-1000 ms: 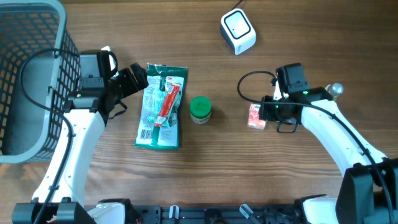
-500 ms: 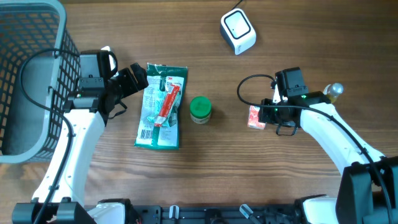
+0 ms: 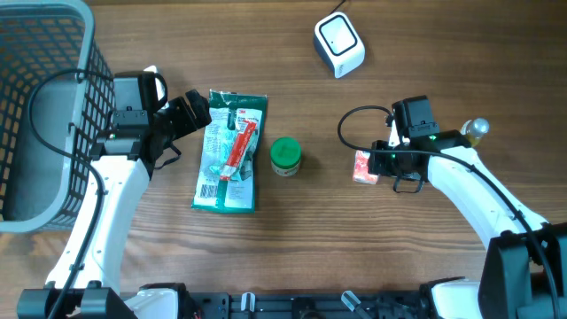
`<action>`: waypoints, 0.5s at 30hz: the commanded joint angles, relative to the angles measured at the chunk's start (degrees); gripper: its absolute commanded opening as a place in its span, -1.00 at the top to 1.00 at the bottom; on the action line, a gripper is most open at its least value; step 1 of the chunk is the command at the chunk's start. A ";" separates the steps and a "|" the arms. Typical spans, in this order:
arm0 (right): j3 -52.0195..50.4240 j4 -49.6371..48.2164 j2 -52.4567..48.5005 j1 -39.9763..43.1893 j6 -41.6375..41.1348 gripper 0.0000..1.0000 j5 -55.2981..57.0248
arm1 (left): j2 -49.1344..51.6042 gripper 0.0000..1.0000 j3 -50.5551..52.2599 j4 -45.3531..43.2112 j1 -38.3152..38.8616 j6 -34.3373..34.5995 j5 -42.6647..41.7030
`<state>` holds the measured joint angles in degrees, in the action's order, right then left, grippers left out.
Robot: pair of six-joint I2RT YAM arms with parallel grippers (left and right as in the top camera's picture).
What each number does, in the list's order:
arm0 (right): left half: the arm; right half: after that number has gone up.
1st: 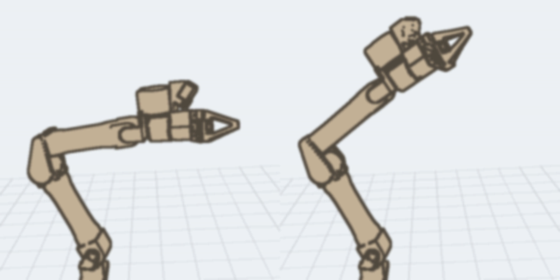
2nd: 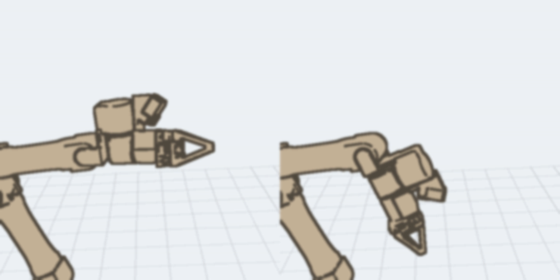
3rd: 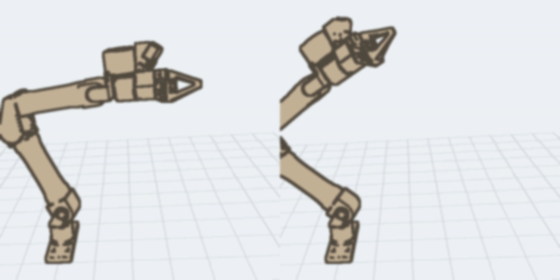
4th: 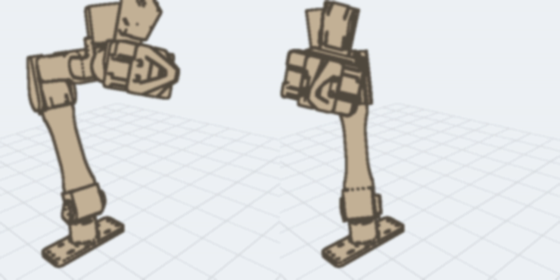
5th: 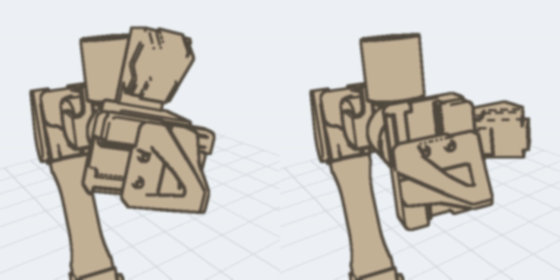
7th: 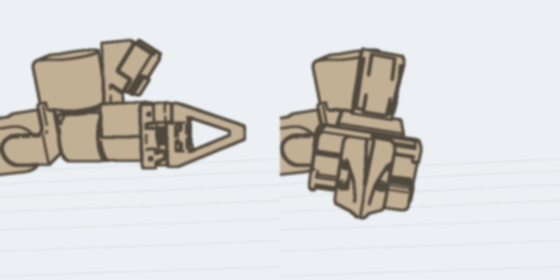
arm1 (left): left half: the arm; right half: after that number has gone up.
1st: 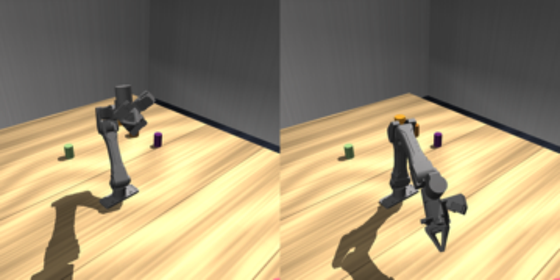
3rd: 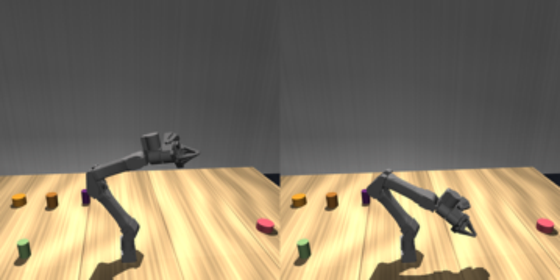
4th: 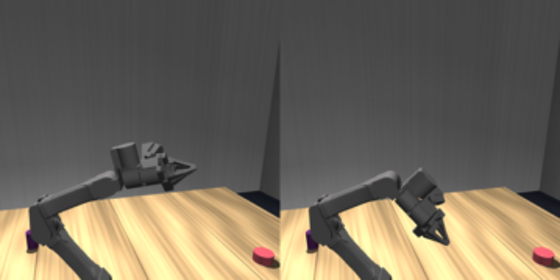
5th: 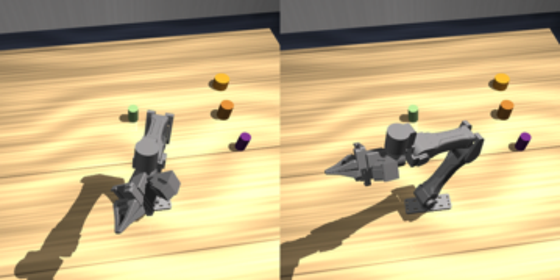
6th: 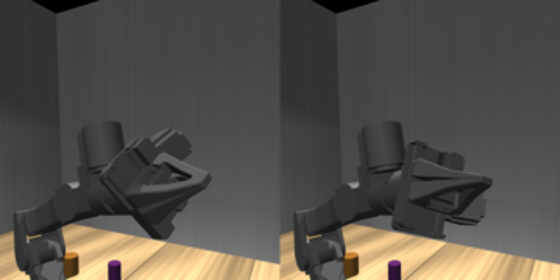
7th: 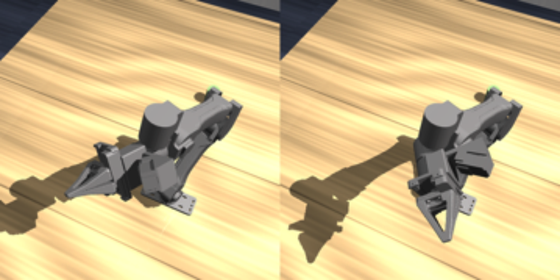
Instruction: Scan the item barcode
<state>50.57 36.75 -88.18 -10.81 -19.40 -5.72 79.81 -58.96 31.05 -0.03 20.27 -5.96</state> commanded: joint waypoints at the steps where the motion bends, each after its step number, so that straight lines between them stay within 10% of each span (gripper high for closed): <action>1: -0.46 -0.26 -0.98 0.02 -1.81 -0.04 0.48 | -0.72 -1.00 -0.96 -0.15 -0.24 -0.31 -0.63; 15: -1.44 -1.03 -0.98 0.00 -3.23 -0.02 0.48 | -0.72 -1.00 -0.96 -0.15 -0.24 -0.33 -0.63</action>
<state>50.52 36.67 -88.18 -10.81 -21.58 -5.72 79.81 -58.96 31.05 -0.03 20.27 -5.93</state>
